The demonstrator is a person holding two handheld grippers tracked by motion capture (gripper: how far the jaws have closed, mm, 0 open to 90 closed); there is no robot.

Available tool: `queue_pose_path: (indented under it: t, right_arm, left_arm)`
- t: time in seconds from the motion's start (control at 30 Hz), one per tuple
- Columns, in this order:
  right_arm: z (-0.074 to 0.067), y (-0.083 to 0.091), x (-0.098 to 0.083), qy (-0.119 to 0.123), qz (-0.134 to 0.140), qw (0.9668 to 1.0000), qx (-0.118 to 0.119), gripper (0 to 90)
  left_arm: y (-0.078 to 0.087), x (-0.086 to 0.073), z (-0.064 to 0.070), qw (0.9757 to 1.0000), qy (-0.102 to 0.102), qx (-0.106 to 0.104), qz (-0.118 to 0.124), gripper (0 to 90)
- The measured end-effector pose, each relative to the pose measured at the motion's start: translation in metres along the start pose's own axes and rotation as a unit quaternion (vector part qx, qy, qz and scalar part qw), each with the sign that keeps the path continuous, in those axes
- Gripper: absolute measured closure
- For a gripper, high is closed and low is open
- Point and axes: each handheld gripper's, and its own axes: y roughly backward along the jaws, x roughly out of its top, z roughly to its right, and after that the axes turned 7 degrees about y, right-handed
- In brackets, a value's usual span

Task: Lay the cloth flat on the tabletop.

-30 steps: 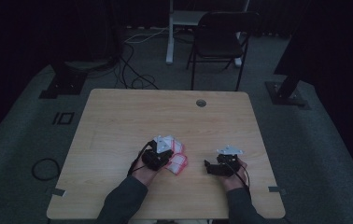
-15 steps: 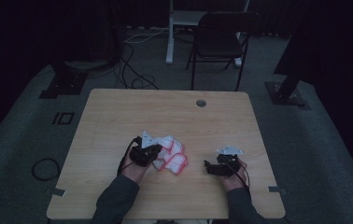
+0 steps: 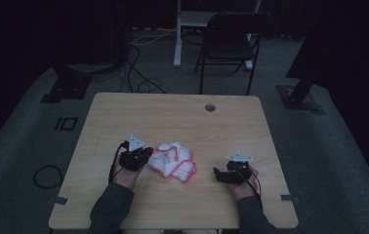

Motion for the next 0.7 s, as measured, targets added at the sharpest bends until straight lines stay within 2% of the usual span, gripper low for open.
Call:
queue_pose_path:
  t: [0.3,0.33,0.43,0.53,0.7]
  right_arm:
    - [0.000,0.000,0.000,0.000,0.000,1.0000,0.000,15.3]
    - [0.000,0.000,0.000,0.000,0.000,1.0000,0.000,15.3]
    - [0.000,0.000,0.000,0.000,0.000,1.0000,0.000,15.3]
    - [0.000,0.000,0.000,0.000,0.000,1.0000,0.000,15.3]
    - [0.000,0.000,0.000,0.000,0.000,1.0000,0.000,15.3]
  left_arm:
    - [0.006,-0.012,-0.021,0.9995,0.025,0.018,-0.005,85.6]
    - [0.008,-0.016,-0.027,0.9992,0.031,0.023,-0.006,85.6]
    - [0.009,-0.019,-0.031,0.9989,0.037,0.027,-0.008,85.6]
    - [0.010,-0.027,-0.041,0.9980,0.051,0.035,-0.014,85.5]
    - [0.011,-0.034,-0.049,0.9969,0.065,0.041,-0.017,84.6]
